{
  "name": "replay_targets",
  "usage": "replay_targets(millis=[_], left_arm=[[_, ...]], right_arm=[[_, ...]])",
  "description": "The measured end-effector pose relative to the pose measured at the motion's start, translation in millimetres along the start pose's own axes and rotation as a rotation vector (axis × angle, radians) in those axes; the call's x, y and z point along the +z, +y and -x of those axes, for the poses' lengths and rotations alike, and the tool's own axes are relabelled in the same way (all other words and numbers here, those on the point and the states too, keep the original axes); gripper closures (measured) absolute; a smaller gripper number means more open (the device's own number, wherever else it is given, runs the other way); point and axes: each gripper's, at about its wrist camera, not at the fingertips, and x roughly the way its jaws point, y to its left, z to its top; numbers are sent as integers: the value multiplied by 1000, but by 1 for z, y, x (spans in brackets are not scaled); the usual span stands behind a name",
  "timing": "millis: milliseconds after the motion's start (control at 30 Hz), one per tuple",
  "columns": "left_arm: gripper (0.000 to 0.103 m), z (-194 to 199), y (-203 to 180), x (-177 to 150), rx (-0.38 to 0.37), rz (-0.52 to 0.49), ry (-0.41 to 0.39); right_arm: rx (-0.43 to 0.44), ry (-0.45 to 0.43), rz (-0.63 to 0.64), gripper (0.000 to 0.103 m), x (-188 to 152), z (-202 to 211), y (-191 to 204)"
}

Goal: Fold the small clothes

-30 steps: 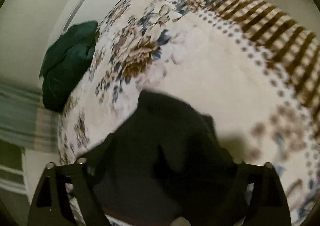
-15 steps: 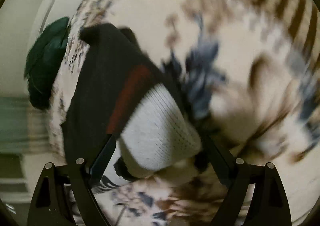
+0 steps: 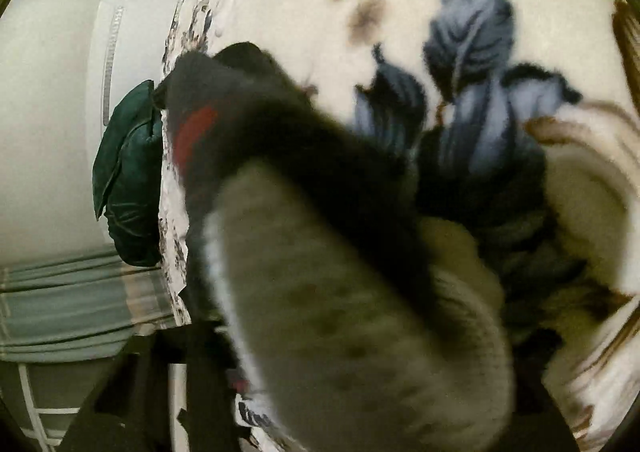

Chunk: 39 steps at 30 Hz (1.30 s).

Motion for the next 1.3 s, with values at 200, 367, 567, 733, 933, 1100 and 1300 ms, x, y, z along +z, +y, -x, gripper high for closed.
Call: replay_targets(millis=[200,367,567,733,933,1100,1300], left_arm=[[98,56,-1,-2,-78,-14,-74],[98,100,17,-26,-91,-20,-45],[93,85,65,-69,-41,66,129],[65,108,78,-69,-33,141,170],[39,134,27,-27,-31,-64,78],[39,61,-35,13,-19,-258,150],[41,-39,-76,25,73,-431,278]], right_arm=[[2,10,55,68,-13,28,19],[-8,49,99,69,-48,73,19],[-89,130,39,67,-74,114,-40],[-192,177,29,43,-67,126,-66],[-407,11,312,35,-53,189,-1],[-384,-33,431,34,-6,163,61],[-417,27,570,34,43,42,114]])
